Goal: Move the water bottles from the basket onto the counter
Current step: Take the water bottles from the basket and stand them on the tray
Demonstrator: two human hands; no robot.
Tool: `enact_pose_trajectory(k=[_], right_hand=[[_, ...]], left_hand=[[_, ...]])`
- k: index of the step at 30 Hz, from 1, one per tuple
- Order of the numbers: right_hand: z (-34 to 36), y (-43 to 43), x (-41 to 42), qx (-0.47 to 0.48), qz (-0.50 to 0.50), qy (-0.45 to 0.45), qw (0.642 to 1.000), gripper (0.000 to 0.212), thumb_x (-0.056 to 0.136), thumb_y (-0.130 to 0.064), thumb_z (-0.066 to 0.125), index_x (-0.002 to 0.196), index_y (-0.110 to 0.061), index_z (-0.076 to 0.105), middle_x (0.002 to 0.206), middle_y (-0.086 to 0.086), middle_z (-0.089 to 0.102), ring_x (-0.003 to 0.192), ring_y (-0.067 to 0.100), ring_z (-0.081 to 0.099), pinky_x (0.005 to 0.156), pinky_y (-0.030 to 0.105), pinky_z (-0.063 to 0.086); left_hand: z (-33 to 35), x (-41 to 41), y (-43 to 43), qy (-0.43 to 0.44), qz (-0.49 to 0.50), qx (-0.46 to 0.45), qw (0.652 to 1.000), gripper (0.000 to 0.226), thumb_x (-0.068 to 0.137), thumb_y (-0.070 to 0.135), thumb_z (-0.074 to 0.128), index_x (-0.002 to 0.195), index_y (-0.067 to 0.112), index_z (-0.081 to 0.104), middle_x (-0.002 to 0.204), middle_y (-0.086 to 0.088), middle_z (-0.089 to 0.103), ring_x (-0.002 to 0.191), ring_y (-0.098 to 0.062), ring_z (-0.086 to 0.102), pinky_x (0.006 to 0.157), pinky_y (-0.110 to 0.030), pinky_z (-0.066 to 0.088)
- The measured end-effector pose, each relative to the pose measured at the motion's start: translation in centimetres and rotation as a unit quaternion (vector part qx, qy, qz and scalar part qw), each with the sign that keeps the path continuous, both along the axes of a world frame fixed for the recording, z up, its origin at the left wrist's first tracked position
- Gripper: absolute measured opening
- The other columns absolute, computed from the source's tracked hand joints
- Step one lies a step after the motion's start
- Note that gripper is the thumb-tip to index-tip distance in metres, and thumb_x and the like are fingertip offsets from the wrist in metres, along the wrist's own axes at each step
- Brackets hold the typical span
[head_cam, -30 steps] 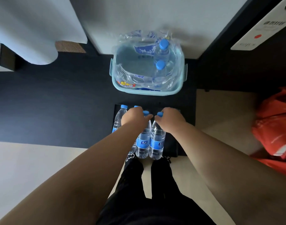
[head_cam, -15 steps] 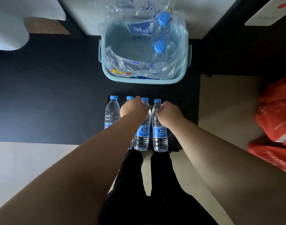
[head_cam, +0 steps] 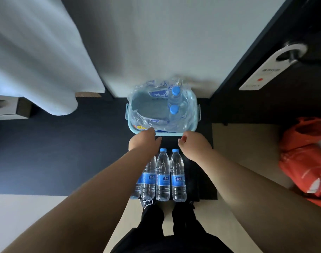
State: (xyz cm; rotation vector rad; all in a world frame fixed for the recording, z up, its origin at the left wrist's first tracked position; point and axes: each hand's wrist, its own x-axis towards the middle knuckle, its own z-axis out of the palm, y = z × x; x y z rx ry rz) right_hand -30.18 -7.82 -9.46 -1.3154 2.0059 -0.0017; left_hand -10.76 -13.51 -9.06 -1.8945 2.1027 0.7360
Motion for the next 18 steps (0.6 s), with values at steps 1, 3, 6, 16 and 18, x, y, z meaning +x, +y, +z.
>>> enact_pose_trajectory(k=[1,3,6,16,18], right_hand=[[1.1,-0.7,-0.2,-0.025,-0.001,0.007,1.0,0.021,0.099,-0.041,0.052,0.092,-0.023,0.059,0.081,-0.005,0.061,0.07,0.013,0.059,0.055,0.031,0.043],[3.1,-2.3,-0.4,-0.072,-0.009,0.017,0.997,0.02,0.098,-0.041,0.05,0.093,-0.024,0.06,0.08,-0.007,0.06,0.069,0.013,0.058,0.054,0.031,0.044],[5.2,-4.6,-0.5,-0.125,-0.028,0.028,0.991,0.019,0.098,-0.041,0.051,0.09,-0.026,0.06,0.075,-0.007,0.061,0.064,0.015,0.061,0.051,0.029,0.041],[4.1,-8.7,-0.1,-0.117,0.004,0.052,0.992,0.043,0.098,-0.051,0.053,0.134,-0.026,0.05,0.093,-0.006,0.059,0.079,0.02,0.06,0.054,0.029,0.035],[3.3,-9.0,0.0,-0.127,0.016,0.057,0.99,0.049,0.098,-0.053,0.055,0.137,-0.025,0.049,0.1,-0.003,0.065,0.088,0.021,0.065,0.059,0.031,0.041]], left_hand=[[1.1,-0.2,-0.8,0.008,0.001,-0.013,1.0,0.029,0.092,0.052,0.051,0.102,0.026,0.059,0.095,0.003,0.07,0.079,-0.028,0.066,0.065,-0.033,0.049],[3.1,-0.8,-2.3,0.023,-0.004,-0.041,0.999,0.027,0.092,0.051,0.05,0.101,0.028,0.061,0.09,0.005,0.069,0.074,-0.026,0.063,0.061,-0.03,0.044],[5.5,-1.9,-4.4,0.04,-0.014,-0.079,0.996,0.025,0.094,0.051,0.049,0.102,0.031,0.062,0.075,0.008,0.061,0.065,-0.022,0.058,0.054,-0.027,0.036],[5.9,-6.6,-12.0,0.086,-0.041,-0.102,0.99,0.028,0.093,0.047,0.055,0.119,0.035,0.058,0.068,0.013,0.051,0.056,-0.009,0.05,0.048,-0.025,0.031],[5.1,-7.3,-13.1,0.096,-0.053,-0.101,0.989,0.031,0.092,0.047,0.059,0.122,0.039,0.056,0.074,0.013,0.056,0.061,-0.014,0.054,0.048,-0.024,0.03]])
